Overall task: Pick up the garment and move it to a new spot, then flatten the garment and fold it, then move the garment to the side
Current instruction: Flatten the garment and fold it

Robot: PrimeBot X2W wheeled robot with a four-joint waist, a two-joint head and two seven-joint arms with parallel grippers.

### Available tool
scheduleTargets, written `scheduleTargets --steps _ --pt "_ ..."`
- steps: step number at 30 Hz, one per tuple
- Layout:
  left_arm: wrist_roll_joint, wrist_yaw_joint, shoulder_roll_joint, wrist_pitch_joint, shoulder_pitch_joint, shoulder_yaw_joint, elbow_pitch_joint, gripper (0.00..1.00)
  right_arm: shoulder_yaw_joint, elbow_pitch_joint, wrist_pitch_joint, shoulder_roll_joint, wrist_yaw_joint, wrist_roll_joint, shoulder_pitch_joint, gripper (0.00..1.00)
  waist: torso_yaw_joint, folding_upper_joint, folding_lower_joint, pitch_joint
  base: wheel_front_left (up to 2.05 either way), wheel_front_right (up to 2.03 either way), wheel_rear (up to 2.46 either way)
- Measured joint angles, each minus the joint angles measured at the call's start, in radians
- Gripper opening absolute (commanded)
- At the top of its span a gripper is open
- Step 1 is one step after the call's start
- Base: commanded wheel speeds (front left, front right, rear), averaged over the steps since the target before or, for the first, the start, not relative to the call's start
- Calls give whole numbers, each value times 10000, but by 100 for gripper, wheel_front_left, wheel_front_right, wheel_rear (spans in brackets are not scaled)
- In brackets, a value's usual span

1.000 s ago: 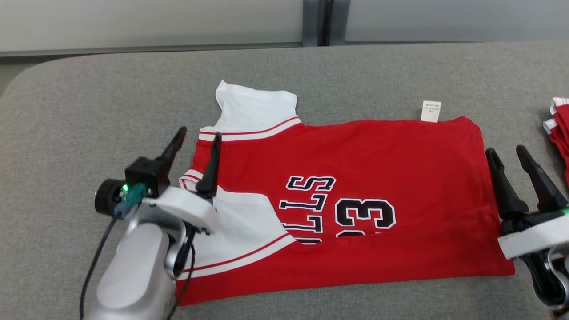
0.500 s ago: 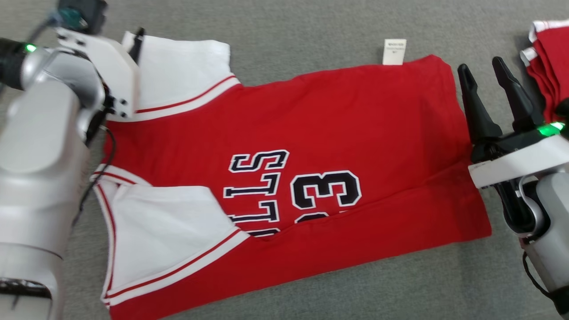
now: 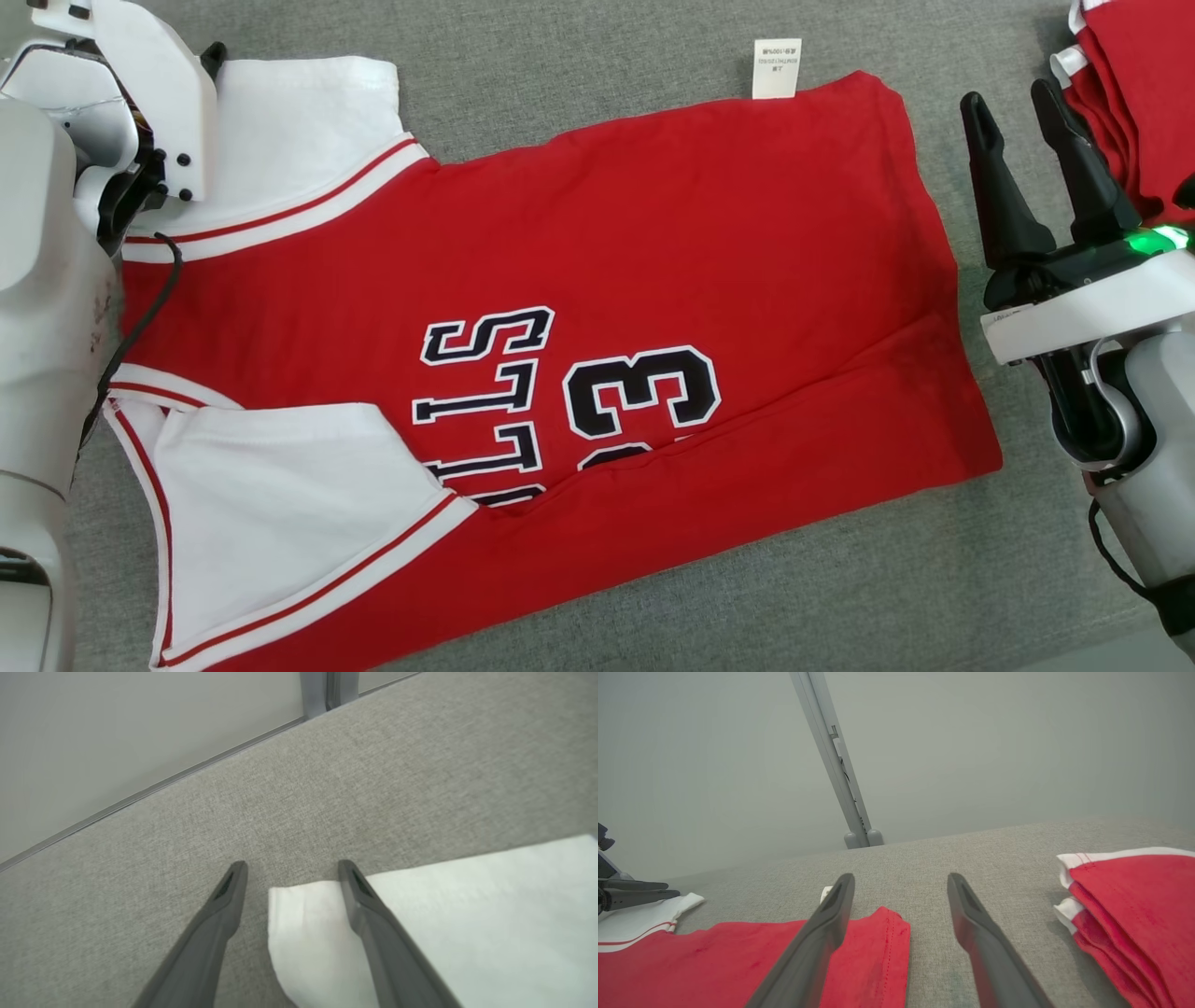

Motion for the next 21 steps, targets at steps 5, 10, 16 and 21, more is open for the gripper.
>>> scheduleTargets --steps 5,10,16,21 --pt "-295 0 58 -48 1 -347 94 100 -31 113 -2 6 0 -31 92 100 106 0 0 -124 0 0 0" --pt "-807 0 67 150 15 -591 102 100 31 176 -2 12 0 -36 142 100 182 0 0 -277 0 0 0" --pt "-1461 0 142 683 76 -938 36 100 63 236 -2 10 0 -50 173 100 189 0 0 -343 0 0 0" --pt "-1751 0 217 836 88 -999 46 100 86 284 -2 15 0 -96 151 100 142 0 0 -311 0 0 0"
